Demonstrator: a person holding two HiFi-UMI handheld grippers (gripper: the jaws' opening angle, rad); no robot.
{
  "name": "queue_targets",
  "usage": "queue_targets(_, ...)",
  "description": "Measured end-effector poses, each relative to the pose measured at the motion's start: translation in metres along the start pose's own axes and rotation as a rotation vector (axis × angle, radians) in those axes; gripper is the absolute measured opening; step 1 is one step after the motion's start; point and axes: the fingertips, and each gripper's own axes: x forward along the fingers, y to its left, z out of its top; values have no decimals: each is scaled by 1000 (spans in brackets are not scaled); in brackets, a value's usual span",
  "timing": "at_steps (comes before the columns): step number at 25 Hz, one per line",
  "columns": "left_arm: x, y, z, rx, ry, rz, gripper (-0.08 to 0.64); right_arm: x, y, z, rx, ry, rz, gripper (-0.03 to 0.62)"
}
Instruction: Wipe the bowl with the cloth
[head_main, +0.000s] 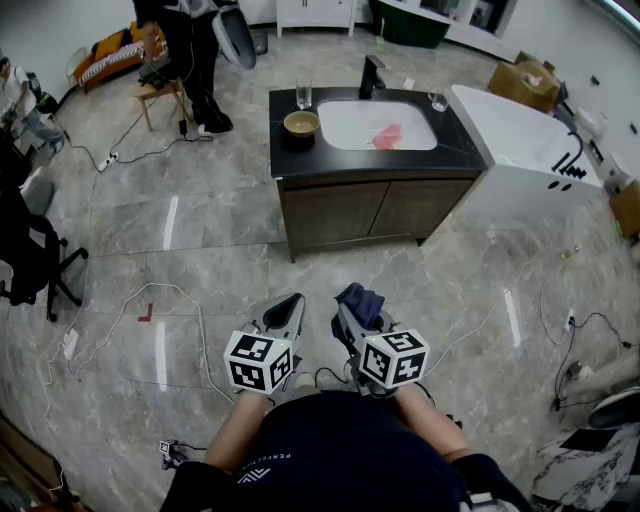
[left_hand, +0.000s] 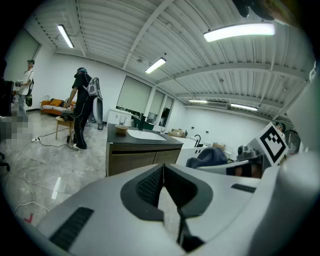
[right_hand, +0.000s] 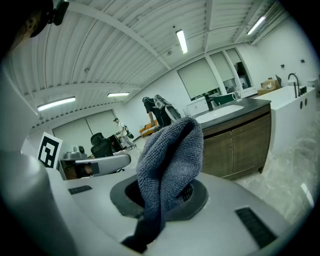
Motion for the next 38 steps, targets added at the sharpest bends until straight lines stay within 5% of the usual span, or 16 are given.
queue_targets(18,-34,32,-11,18,21,-46,12,17,39,-13,55,-67,-31,57)
queue_targets(23,-25,36,-13,76,56,-45,11,27,30,-8,100,-74,-29,58)
queue_targets(38,55,84,39,40,35,-23,10,112,-26,55,67,-24,21,58)
